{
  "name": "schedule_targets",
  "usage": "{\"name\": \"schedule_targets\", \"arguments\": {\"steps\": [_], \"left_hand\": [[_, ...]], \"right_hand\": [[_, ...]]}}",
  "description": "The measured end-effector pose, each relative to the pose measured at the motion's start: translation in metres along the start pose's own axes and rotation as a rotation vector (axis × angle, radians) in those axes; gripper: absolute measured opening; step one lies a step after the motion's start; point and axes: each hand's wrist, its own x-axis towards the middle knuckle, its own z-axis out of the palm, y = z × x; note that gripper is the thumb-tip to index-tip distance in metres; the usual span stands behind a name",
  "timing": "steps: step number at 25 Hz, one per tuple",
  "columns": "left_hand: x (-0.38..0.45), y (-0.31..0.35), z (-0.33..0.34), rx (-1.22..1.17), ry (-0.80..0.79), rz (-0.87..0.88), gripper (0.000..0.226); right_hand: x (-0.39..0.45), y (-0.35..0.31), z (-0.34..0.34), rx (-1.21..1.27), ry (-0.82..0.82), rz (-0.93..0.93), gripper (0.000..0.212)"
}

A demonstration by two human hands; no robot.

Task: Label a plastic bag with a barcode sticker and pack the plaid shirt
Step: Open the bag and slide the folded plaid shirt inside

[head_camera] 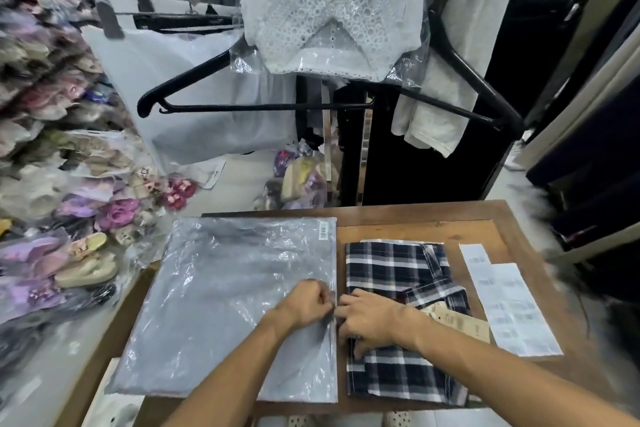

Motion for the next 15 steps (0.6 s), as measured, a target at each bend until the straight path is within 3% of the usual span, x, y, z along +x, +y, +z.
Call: {"name": "schedule_targets", "arguments": {"steps": [3, 8, 15], "left_hand": [[-0.002, -0.001, 0.004, 0.023, 0.015, -0.012, 0.015], [-0.002, 0.004, 0.007, 0.053, 0.053, -0.033, 0.011], [-0.012, 0.004, 0.007, -0.061, 0.113, -0.121, 0.008]], "right_hand": [[0.006, 0.005, -0.003, -0.026, -0.022, -0.062, 0.040], [0.000, 0.016, -0.013, 0.226, 0.009, -0.087, 0.023], [-0.019, 0.058, -0.025, 0.604, 0.245, -0.014, 0.019]]}}
